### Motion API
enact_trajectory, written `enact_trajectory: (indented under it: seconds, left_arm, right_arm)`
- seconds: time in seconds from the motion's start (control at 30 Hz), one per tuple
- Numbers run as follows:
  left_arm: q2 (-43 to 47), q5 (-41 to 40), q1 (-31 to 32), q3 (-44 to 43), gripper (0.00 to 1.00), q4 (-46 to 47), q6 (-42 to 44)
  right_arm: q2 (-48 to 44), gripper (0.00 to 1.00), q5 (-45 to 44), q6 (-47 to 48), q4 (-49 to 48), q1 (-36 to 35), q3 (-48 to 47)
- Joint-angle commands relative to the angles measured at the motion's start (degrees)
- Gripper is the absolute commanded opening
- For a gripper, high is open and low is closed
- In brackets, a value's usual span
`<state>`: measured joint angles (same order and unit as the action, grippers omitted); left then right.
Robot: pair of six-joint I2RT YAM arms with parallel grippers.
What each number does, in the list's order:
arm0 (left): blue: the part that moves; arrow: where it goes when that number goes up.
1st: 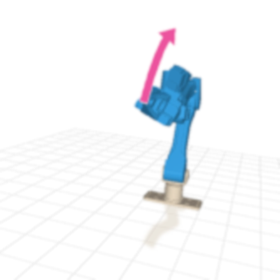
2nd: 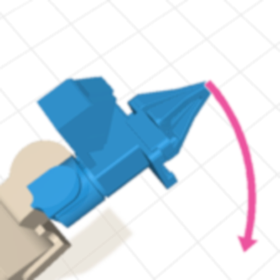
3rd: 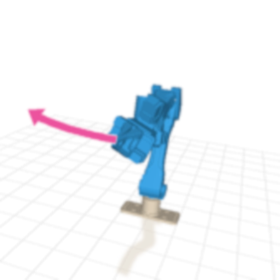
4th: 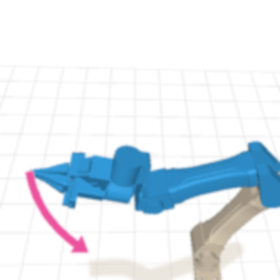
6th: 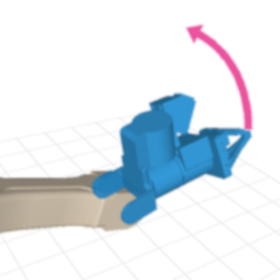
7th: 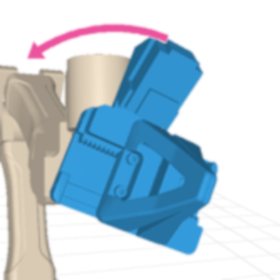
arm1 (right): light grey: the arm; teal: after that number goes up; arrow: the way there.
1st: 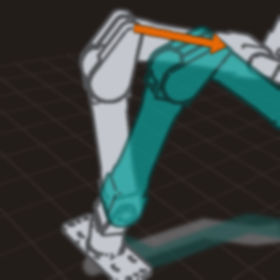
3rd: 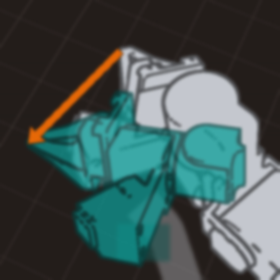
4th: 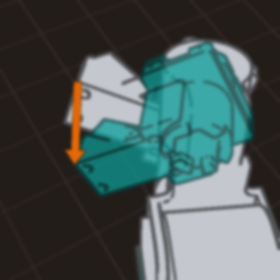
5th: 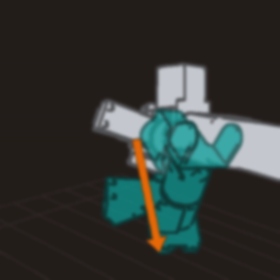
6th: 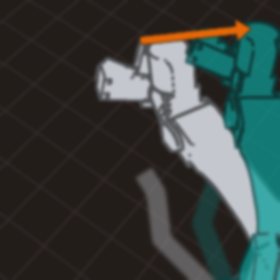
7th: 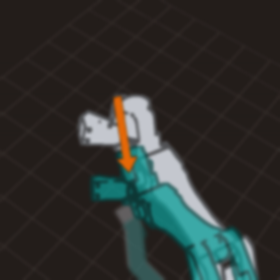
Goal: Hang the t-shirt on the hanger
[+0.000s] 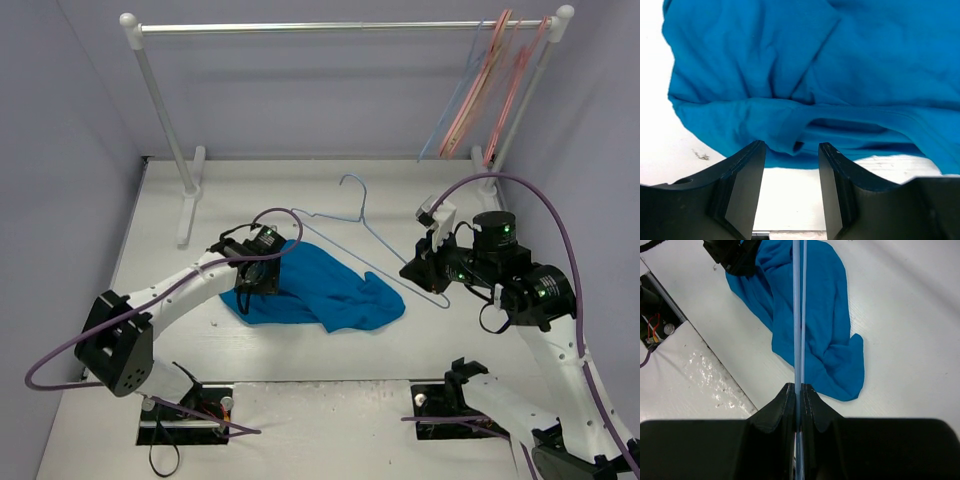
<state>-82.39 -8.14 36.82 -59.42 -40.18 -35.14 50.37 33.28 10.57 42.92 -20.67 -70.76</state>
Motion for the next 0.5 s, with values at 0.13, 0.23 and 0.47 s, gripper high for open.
enact_trajectory:
  seconds: [0.13, 0.23, 0.47]
  left_arm:
    - [-2.9, -4.9, 0.0, -0.7, 0.40, 2.7, -0.2]
    - [-3.3, -5.5, -0.1, -0.5, 0.28, 2.7, 0.2]
    - [-2.9, -6.4, -1.3, -2.0, 0.00, 3.5, 2.0]
  right_arm:
    - [0.3, 0.00, 2.8, 0.2, -2.1, -0.2, -0.1]
    - [0.4, 0.00, 3.0, 0.2, -2.2, -0.2, 0.1]
    - [1.2, 0.00, 4.0, -0.8, -2.6, -0.2, 0.1]
